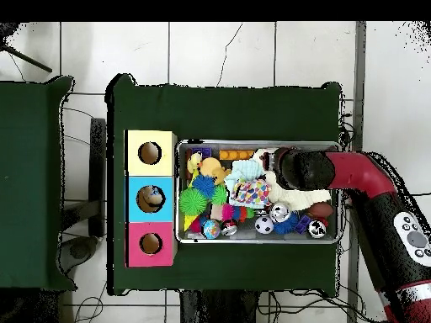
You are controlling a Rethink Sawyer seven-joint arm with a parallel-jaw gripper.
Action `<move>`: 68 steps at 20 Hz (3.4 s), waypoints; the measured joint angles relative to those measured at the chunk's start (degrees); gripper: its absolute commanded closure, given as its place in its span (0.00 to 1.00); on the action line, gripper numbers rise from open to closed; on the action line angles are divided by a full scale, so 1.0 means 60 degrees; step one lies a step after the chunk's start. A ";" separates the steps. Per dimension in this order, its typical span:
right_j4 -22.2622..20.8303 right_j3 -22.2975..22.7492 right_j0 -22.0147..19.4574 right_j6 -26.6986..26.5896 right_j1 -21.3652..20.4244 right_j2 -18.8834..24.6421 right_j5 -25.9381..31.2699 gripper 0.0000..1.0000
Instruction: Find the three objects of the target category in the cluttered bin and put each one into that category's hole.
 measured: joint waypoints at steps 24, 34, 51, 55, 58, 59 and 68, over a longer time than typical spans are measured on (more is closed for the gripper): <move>-0.0086 0.0990 0.0072 0.0000 -0.0151 -0.0456 -0.0172 1.00; -0.0133 0.1226 0.0005 0.0000 -0.0174 -0.0457 -0.0594 1.00; 0.1010 0.3548 0.0518 0.0000 -0.3893 -0.0449 -0.0591 1.00; 0.1490 0.4000 0.0861 0.0000 -0.4793 -0.0449 -0.0593 1.00; 0.1833 0.4356 0.1186 0.0000 -0.5345 -0.0516 -0.0591 1.00; 0.1913 0.4432 0.1272 0.0000 -0.5443 -0.0551 -0.0593 1.00; 0.2663 0.5413 0.2386 0.0049 -0.5829 -0.1323 -0.0877 1.00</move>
